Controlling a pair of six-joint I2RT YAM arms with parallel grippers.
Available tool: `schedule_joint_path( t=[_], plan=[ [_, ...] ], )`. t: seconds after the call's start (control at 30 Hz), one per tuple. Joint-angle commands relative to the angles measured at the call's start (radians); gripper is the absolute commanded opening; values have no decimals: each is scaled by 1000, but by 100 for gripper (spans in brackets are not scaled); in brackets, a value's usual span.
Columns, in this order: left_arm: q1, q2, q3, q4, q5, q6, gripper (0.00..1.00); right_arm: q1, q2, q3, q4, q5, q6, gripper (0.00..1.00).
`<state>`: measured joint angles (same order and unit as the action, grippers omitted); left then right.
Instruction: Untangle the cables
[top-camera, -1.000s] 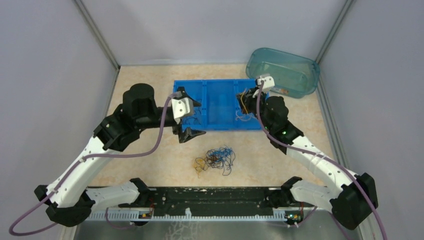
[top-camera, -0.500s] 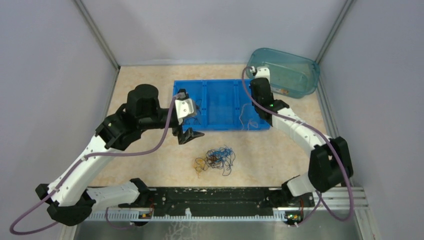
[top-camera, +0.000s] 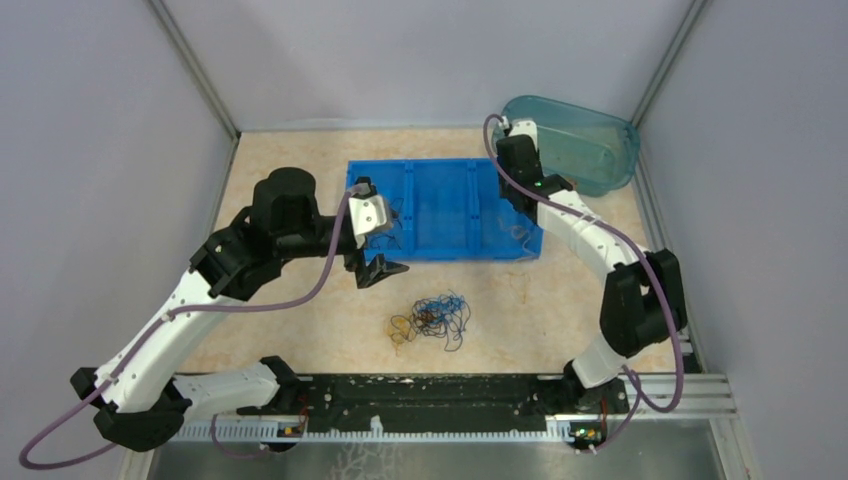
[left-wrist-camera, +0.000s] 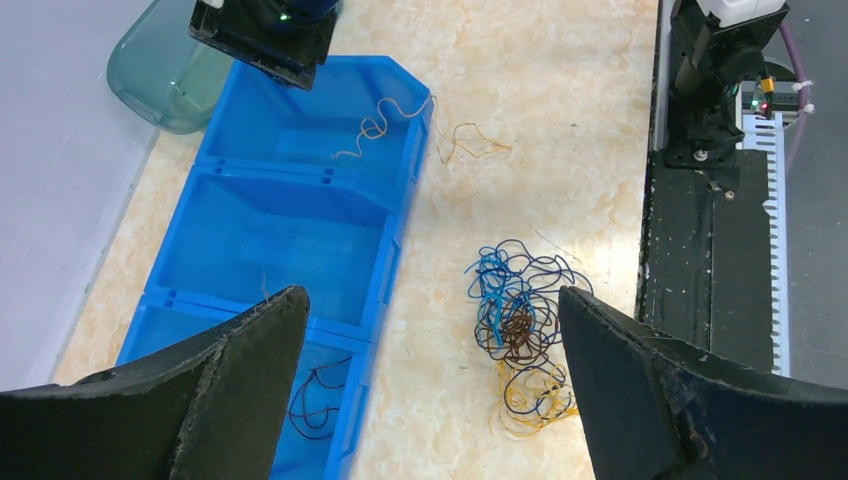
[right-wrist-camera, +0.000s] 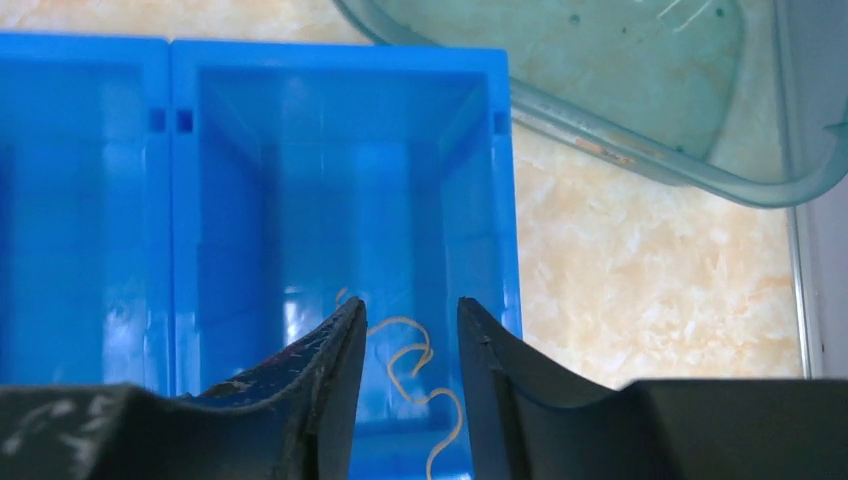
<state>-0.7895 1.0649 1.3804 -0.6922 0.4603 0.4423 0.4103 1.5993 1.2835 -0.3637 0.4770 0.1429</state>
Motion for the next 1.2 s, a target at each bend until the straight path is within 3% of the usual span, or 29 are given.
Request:
schedule_joint_path(
  t=[0.0, 0.23, 0.43, 0.87, 1.07, 1.17],
  plan=[
    [4, -16, 21, -11, 0, 0, 100, 6, -173, -76, -17, -88, 63, 45],
    [6, -5, 16, -10, 1, -5, 100, 121, -518, -414, -41, -89, 237, 51],
    [13, 1, 19, -32, 7, 0, 100, 211, -615, -634, 20, -126, 352, 53],
    [24, -1, 26, -51, 11, -3, 100, 213, -356, -710, 265, -91, 337, 43],
    [24, -7, 17, -53, 12, -1, 100, 212, -292, -703, 303, -29, 301, 27],
    [25, -11, 2, -52, 10, 8, 100, 213, -320, -663, 256, -22, 271, 13]
  ],
)
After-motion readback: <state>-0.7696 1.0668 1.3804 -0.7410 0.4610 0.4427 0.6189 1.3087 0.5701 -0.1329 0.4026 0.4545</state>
